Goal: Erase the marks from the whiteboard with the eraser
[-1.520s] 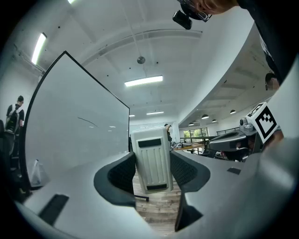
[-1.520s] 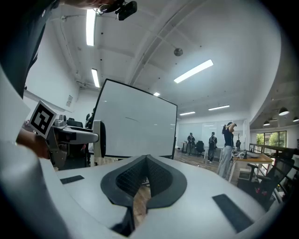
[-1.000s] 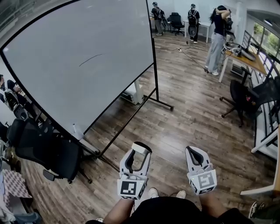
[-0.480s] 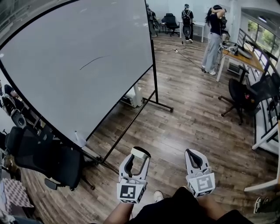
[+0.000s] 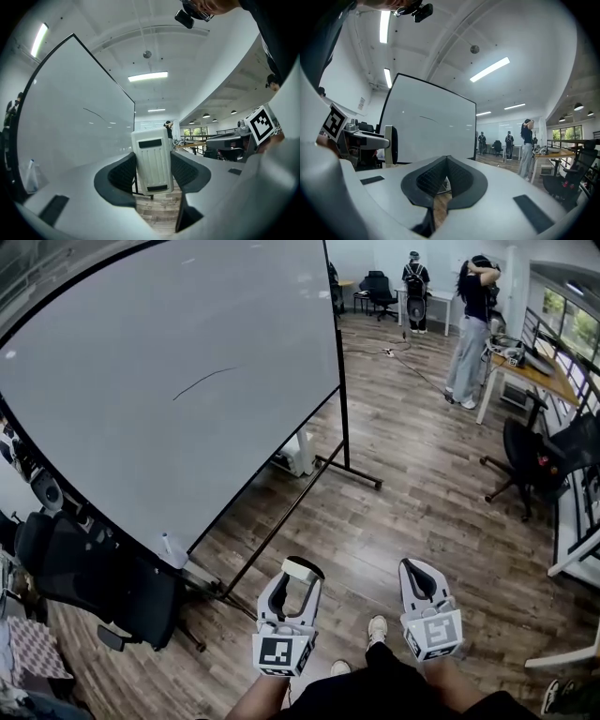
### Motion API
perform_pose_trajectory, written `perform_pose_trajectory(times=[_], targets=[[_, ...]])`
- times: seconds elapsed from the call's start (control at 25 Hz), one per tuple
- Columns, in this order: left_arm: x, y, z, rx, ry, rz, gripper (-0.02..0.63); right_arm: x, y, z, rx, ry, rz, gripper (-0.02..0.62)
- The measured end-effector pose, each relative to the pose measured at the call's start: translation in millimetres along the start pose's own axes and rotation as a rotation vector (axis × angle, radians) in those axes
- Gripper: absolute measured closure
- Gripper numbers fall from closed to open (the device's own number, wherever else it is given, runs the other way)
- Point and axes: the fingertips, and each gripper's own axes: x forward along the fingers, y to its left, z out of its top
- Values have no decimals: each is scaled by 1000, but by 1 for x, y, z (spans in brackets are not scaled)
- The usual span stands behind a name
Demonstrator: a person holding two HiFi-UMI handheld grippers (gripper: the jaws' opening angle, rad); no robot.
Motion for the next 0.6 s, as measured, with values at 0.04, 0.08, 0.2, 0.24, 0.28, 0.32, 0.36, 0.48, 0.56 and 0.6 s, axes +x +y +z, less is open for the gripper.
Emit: perform_pose_trajectory(times=[0.04,0.08,0.2,0.24,0.28,0.32,0.36,0.48,0.56,0.6], targets=[[9,3,1,4,2,10,359,10,-7,1,-1,-5,6,577],[19,8,3,6,5,25,359,20,-14,3,-1,-9,13,577],[48,21,9,12,11,74,359,53,-32,8,0,-25,40,577],[58,22,10,19,5,78,359,63,-39,11,-1,-32,52,577],[69,25,12,21,0,87,359,74,-46,14,-2,-39,64,577],[79,28,15,17,-1,101,360,85,-53,16,-1,-44,76,577],[89,31,17,14,0,117,360,96,-59,19,1,-48,89,577],[115,40,21,28,2,154,360,126,-75,25,-1,-58,130,577],[133,44,22,41,4,180,359,145,-87,28,-9,-67,160,577],[141,46,21,49,9,195,360,155,-94,29,-12,-69,176,577]])
